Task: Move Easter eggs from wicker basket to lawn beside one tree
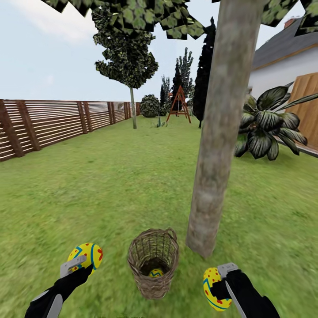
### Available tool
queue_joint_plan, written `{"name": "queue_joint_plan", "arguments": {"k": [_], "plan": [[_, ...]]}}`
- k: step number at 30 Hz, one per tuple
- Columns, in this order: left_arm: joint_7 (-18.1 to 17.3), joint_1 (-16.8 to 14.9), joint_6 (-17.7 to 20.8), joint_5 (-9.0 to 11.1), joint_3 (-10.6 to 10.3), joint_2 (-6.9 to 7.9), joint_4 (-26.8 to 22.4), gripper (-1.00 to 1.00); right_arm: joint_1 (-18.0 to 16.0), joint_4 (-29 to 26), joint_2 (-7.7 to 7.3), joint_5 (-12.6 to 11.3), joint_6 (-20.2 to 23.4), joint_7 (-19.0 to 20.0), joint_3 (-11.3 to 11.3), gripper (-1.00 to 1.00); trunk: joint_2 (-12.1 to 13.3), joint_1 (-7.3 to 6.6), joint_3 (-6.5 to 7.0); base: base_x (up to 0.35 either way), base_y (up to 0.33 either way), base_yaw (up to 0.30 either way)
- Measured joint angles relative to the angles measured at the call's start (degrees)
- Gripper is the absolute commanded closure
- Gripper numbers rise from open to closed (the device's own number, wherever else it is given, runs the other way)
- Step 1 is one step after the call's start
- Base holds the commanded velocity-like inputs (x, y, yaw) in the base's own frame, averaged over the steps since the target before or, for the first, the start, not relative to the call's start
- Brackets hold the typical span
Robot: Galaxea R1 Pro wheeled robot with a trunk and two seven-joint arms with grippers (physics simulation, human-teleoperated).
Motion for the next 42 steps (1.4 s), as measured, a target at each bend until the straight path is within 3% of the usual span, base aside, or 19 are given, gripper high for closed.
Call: {"name": "queue_joint_plan", "arguments": {"k": [10, 14, 16, 18, 20, 30, 35, 39, 42], "plan": [[-0.1, 0.0, 0.55, 0.04, -0.09, 0.03, -0.03, 1.0, -0.01, -0.01, -0.03, -0.08, 0.0, 0.0, -0.02, 1.0, 0.0, 0.0, 0.0, 0.0, -0.326, 0.283], [-4.52, 0.01, 8.52, 0.23, -0.24, 0.41, -0.35, 1.0, -0.02, -0.25, -0.27, -0.23, 0.0, 0.07, -0.23, 1.0, 0.0, 0.0, 0.0, 0.0, -0.313, 0.251], [-4.91, 0.01, 16.15, 0.26, 0.0, 0.79, -0.43, 1.0, -0.01, -0.26, -0.29, -0.25, 0.0, 0.08, -0.25, 1.0, 0.0, 0.0, 0.0, 0.0, -0.311, 0.236], [-4.81, 0.01, 28.05, 0.5, 0.19, 2.56, -0.75, 1.0, -0.02, -0.34, -0.36, -0.24, 0.05, 0.08, -0.26, 1.0, 0.0, 0.0, 0.0, 0.02, -0.31, 0.216], [-4.81, 0.0, 30.89, 0.56, 0.23, 4.0, -0.66, 1.0, -0.02, -0.36, -0.38, -0.24, 0.08, 0.08, -0.28, 1.0, 0.0, -0.01, 0.0, 0.065, -0.31, 0.197], [-4.54, 0.0, 31.52, 0.69, 0.08, 4.0, -0.91, 1.0, -0.02, -0.36, -0.53, -0.19, 0.09, 0.08, -0.35, 1.0, 0.0, 0.0, 0.0, 0.054, -0.292, 0.169], [-4.03, 0.0, 31.34, 0.09, 0.09, 4.45, -0.69, 1.0, 0.0, -0.53, -1.43, -0.15, 0.21, 0.08, -0.47, 1.0, 0.0, -0.01, 0.0, 0.054, -0.289, 0.129], [-3.88, 0.0, 31.29, -2.48, 0.15, 4.39, -0.29, 1.0, 0.0, -0.39, -1.55, -0.09, 0.25, 0.08, -0.43, 1.0, 0.0, -0.01, 0.0, 0.115, -0.198, 0.062], [-3.41, -0.06, 30.97, -7.39, 0.3, 4.38, 3.19, 1.0, 0.03, -0.35, -1.62, 0.07, 2.38, 0.01, -0.51, 1.0, 0.0, -0.01, 0.0, 0.118, -0.12, 0.004]]}}
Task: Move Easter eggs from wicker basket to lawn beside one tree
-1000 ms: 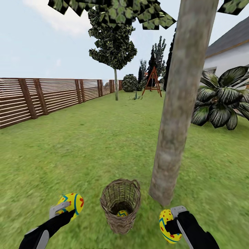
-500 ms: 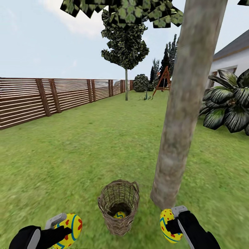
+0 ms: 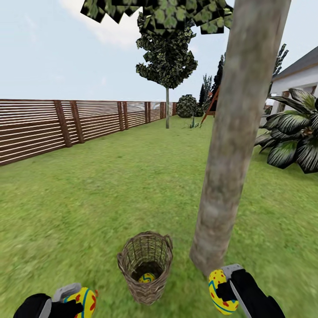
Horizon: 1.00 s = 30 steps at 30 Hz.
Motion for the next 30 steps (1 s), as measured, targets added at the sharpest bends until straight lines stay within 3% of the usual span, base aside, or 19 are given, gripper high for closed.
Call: {"name": "queue_joint_plan", "arguments": {"k": [1, 3, 14, 21, 30], "plan": [[1.18, -0.13, -0.11, -1.14, 0.08, 0.0, 2.86, 1.0, 0.0, -0.02, -0.01, -0.03, 0.55, 0.0, 0.03, 1.0, 0.0, 0.0, 0.0, 0.075, -0.068, 0.001], [2.15, -0.27, -0.17, -1.4, 0.17, -0.07, 4.95, 1.0, 0.02, -0.02, -0.01, -0.07, 0.87, -0.01, 0.06, 1.0, 0.0, 0.01, 0.0, 0.027, -0.025, 0.0], [1.87, -0.3, -1.28, -1.09, 0.81, -0.16, 3.2, 1.0, 0.0, 0.03, 0.65, -0.2, 2.07, 0.03, 0.22, 1.0, 0.0, 0.01, 0.0, 0.0, -0.005, 0.0], [1.81, -0.31, -1.42, -1.3, 0.21, -1.28, 3.32, 1.0, 0.01, 0.13, 0.26, -0.15, 3.57, 0.06, 0.03, 1.0, 0.0, 0.02, 0.0, -0.123, -0.248, 0.0], [1.75, -0.31, -1.51, -1.32, 0.11, -1.4, 3.18, 1.0, -0.01, 0.05, 0.26, -0.16, 3.54, -0.01, 0.04, 1.0, 0.0, 0.01, 0.0, -0.004, -0.327, 0.0]]}}
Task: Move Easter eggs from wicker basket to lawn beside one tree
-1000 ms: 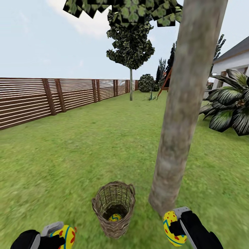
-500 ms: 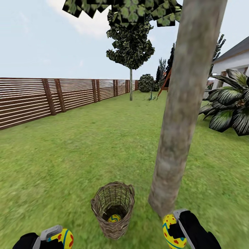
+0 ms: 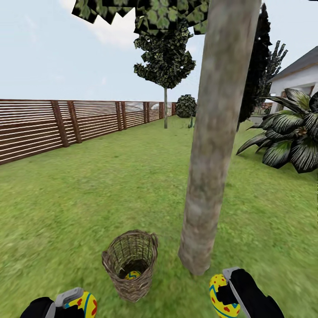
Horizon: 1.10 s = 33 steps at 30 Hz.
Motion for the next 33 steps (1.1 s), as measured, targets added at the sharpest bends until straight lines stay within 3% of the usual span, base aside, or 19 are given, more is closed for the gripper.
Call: {"name": "queue_joint_plan", "arguments": {"k": [33], "plan": [[-0.07, 0.0, -0.21, 0.04, -0.16, -1.18, 0.1, 1.0, -0.02, 0.0, 0.09, 0.0, 0.08, 0.0, 0.0, 1.0, 0.0, 0.0, 0.0, 0.0, -0.34, 0.0]]}}
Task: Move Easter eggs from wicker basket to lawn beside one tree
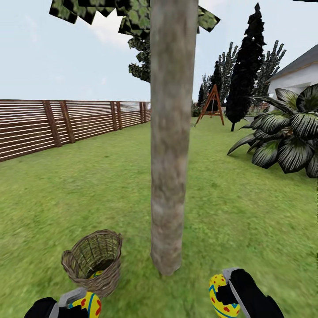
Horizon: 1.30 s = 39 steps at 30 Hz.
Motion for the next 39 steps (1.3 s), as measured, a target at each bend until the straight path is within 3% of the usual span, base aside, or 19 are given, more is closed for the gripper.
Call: {"name": "queue_joint_plan", "arguments": {"k": [10, 16, 28, 34, 39], "plan": [[-0.37, 0.0, 0.01, -0.07, 0.01, -0.14, 0.09, 1.0, 0.01, 0.08, 0.0, 0.04, 0.09, 0.0, 0.09, 1.0, 0.0, -0.02, 0.0, 0.068, -0.321, 0.0], [-0.35, 0.0, 0.03, -0.03, 0.01, -0.74, 0.26, 1.0, 0.04, 0.04, -0.09, 0.06, 0.06, 0.0, 0.02, 1.0, 0.0, 0.0, 0.0, 0.047, -0.052, 0.0], [-0.3, 0.0, -0.05, -0.18, 0.06, -0.94, 0.74, 1.0, 0.01, 0.25, -0.18, -0.01, -0.37, 0.19, -0.03, 1.0, -4.8, 2.63, -2.15, 0.0, 0.0, 0.0], [-0.28, 0.0, -0.05, -0.07, 0.09, -0.94, 0.7, 1.0, 0.01, 1.38, -0.15, 0.05, -0.38, 0.22, -0.05, 1.0, -4.81, 2.63, -2.16, 0.0, 0.0, 0.0], [-0.31, 0.0, -0.05, -0.33, 0.01, -1.71, 0.78, 1.0, 0.05, 1.89, -0.01, 0.1, -0.37, -0.01, 0.01, 1.0, -6.81, 3.73, -3.05, 0.0, 0.0, 0.0]]}}
